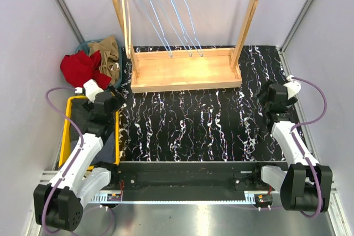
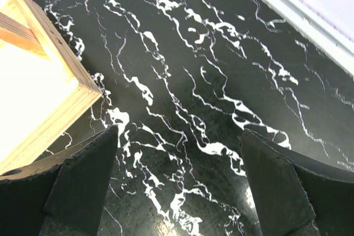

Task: Place the skirt on the hanger

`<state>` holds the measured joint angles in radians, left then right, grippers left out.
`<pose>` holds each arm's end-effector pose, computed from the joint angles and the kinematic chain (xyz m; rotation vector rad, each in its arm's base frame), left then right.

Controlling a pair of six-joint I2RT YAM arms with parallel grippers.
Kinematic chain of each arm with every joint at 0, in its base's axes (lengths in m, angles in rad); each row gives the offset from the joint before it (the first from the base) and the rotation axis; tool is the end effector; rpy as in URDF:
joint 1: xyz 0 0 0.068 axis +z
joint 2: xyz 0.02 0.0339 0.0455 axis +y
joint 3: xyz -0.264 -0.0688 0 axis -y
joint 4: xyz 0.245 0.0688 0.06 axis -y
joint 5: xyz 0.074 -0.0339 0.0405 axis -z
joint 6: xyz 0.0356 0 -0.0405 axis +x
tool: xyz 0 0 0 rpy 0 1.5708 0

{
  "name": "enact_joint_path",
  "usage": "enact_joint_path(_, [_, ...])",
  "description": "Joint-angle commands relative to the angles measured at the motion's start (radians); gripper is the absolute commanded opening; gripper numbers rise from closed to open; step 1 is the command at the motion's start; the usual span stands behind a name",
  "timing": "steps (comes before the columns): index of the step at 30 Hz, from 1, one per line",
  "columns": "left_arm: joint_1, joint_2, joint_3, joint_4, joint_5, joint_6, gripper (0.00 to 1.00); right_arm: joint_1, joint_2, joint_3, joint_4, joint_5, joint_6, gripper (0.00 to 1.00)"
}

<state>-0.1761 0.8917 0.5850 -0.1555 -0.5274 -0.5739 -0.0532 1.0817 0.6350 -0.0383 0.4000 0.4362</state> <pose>0.1997 -0.0173 0.2554 -0.7011 1.8375 0.0475 0.2362 -0.0265 0.2450 0.7232 1.8847 -0.1686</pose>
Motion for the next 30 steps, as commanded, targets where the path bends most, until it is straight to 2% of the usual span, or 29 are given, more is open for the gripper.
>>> enact_joint_path(1, [-0.003,-0.049,0.028,0.004,0.047,0.012,0.99,-0.002,-0.013,0.017,-0.041,0.002,0.058,1.00])
enact_joint_path(7, [-0.003,-0.013,0.111,0.024,0.076,0.115,0.99,-0.002,0.043,0.063,-0.043,-0.024,0.053,1.00])
enact_joint_path(12, [0.010,0.162,0.303,-0.106,-0.054,0.129,0.99,-0.002,0.105,0.132,-0.043,-0.085,0.038,1.00])
enact_joint_path(16, [0.090,0.292,0.470,-0.234,-0.125,0.076,0.99,-0.002,0.138,0.163,-0.044,-0.138,0.045,1.00])
enact_joint_path(17, [0.117,0.324,0.487,-0.257,-0.111,0.056,0.99,-0.002,0.144,0.175,-0.044,-0.135,0.047,1.00])
enact_joint_path(21, [0.277,0.369,0.515,-0.251,0.143,0.028,0.99,-0.002,0.170,0.199,-0.046,-0.162,0.047,1.00])
enact_joint_path(24, [0.368,0.401,0.527,-0.243,0.239,0.025,0.99,0.000,0.184,0.213,-0.048,-0.191,0.049,1.00])
enact_joint_path(30, [0.444,0.498,0.552,-0.242,0.305,0.017,0.99,-0.002,0.208,0.222,-0.046,-0.216,0.064,1.00])
